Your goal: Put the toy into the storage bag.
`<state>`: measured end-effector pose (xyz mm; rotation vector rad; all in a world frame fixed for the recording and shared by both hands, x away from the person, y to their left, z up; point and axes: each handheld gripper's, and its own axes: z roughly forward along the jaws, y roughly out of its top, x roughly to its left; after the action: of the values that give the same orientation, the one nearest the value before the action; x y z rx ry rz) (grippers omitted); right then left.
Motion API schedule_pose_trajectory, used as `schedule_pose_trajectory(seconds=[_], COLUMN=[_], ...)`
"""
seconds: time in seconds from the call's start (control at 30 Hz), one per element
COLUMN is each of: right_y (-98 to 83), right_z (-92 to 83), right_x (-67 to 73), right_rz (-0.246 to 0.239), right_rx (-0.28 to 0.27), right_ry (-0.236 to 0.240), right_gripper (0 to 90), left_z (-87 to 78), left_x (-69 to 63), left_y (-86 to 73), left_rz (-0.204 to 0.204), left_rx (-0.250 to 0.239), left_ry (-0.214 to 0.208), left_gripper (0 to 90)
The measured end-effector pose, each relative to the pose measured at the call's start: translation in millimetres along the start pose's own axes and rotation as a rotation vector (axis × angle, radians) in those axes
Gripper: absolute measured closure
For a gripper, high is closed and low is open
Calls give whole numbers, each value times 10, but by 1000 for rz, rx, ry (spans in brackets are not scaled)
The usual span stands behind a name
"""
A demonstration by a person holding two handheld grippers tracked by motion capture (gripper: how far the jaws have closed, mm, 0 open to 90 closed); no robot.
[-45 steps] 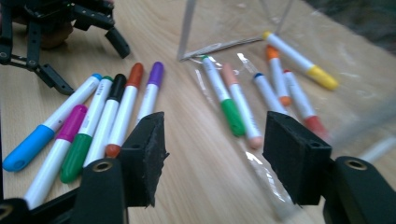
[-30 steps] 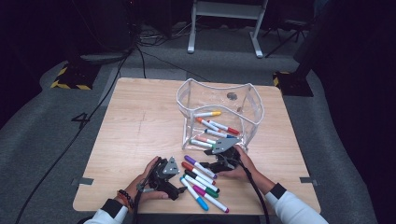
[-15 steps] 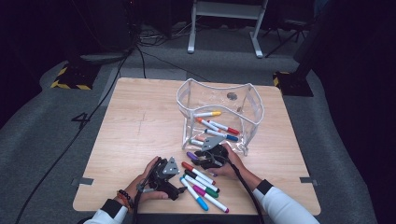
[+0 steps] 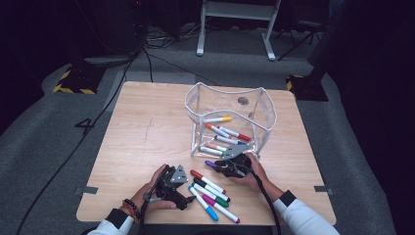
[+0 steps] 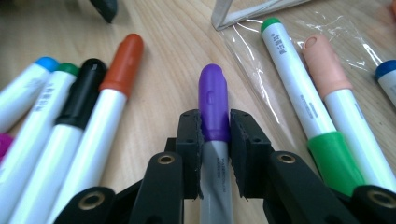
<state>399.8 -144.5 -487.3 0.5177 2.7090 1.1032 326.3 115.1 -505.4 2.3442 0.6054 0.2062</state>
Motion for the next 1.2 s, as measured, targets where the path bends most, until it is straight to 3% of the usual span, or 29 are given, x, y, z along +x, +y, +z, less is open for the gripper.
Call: schedule_pose_trajectory(seconds=[0.27, 0.5, 0.7, 0.9, 1.2], right_y=[-61, -126, -81, 61, 463], right_z=[-362, -743, -1091, -1495, -2128], right_x=[44, 10, 13, 66, 37], right_rz=[-10, 4, -13, -42, -89], right_rx=[-60, -130, -177, -191, -283], right_ry=[12, -7, -37, -89, -165], right_gripper=[749, 750, 750, 750, 750], left_z=[-1, -1, -1, 0, -1], left_x=[1, 0, 1, 3, 1], left_y=[0, 0, 0, 1, 0], left_rz=[1, 1, 1, 2, 1], left_rx=[1, 1, 1, 1, 2], left_ry=[0, 0, 0, -2, -1], left_gripper=[18, 17, 17, 16, 17])
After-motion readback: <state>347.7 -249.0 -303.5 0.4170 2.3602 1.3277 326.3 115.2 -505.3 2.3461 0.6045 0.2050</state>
